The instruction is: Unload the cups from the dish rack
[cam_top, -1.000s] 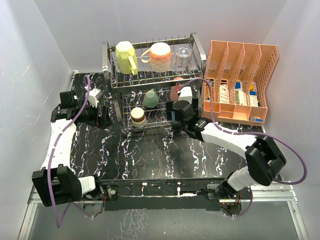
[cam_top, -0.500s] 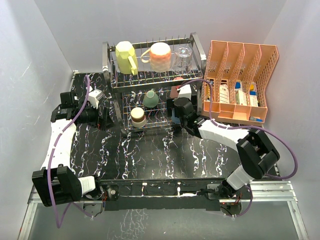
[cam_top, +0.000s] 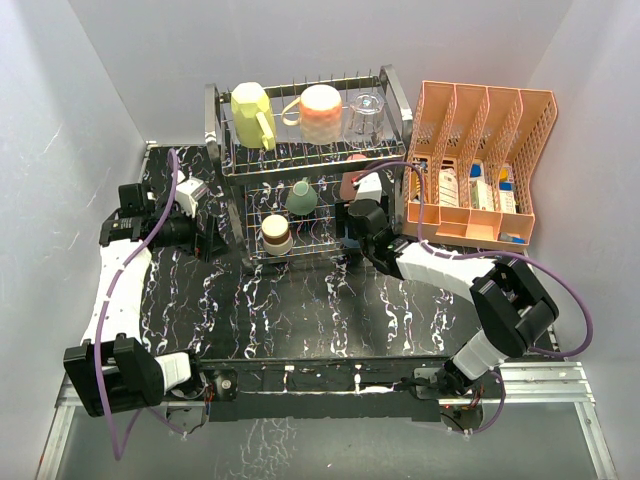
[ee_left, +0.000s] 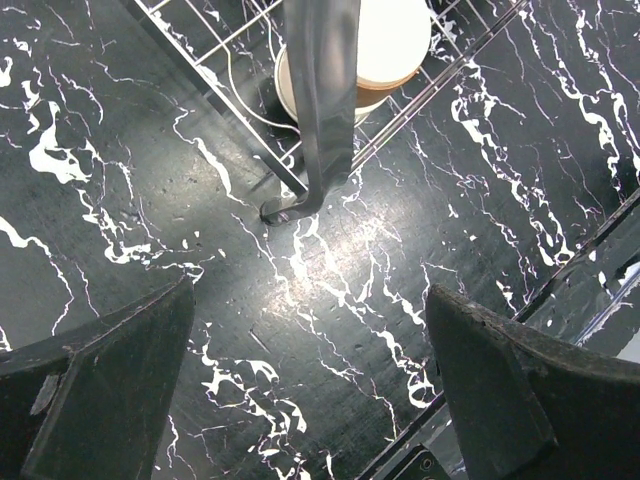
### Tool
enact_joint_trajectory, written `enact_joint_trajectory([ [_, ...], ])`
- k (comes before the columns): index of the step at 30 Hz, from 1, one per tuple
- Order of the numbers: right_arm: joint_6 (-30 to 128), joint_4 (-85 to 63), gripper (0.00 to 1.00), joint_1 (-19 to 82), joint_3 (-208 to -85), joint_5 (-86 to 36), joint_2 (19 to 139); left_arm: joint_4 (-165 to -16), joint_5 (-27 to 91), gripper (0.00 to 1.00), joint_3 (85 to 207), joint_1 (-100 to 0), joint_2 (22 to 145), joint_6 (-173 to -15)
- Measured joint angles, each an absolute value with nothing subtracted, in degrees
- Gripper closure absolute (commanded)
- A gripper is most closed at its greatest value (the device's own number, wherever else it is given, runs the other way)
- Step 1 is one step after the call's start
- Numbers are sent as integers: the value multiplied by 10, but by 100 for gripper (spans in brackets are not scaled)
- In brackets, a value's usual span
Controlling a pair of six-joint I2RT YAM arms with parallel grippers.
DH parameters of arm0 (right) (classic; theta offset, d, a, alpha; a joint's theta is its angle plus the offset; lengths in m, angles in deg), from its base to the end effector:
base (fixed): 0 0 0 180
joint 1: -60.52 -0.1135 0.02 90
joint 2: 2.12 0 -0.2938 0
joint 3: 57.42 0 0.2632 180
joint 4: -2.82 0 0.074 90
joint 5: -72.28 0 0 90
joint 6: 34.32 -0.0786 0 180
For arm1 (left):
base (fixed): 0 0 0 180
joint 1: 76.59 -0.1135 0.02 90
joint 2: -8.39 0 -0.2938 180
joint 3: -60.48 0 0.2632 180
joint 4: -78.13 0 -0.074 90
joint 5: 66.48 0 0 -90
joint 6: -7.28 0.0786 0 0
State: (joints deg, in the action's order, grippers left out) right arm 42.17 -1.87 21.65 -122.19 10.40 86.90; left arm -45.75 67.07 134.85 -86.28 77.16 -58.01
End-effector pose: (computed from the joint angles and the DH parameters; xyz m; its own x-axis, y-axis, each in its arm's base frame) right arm 0.3194 0.2099 0.2298 -0.4206 -0.0744 -0.9042 -0.1379 0.9903 -0.0173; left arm 0.2642 -0.0098 0.3120 -0.5617 0.2115 -0.7999 0.5995 0.7703 -0.2173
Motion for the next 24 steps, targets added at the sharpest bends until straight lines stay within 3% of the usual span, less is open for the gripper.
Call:
enact_joint_trajectory([
  [8,421,-12,50,217,-1217,104,867,-456,683,3,1351,-863,761,-578],
  [12,421,-22,72,217,-1215,95,857,-451,692,3,1351,-863,760,-570],
  [24,387,-48,79,212,-1191,67,737,-434,745,3,1351,-863,723,-511],
])
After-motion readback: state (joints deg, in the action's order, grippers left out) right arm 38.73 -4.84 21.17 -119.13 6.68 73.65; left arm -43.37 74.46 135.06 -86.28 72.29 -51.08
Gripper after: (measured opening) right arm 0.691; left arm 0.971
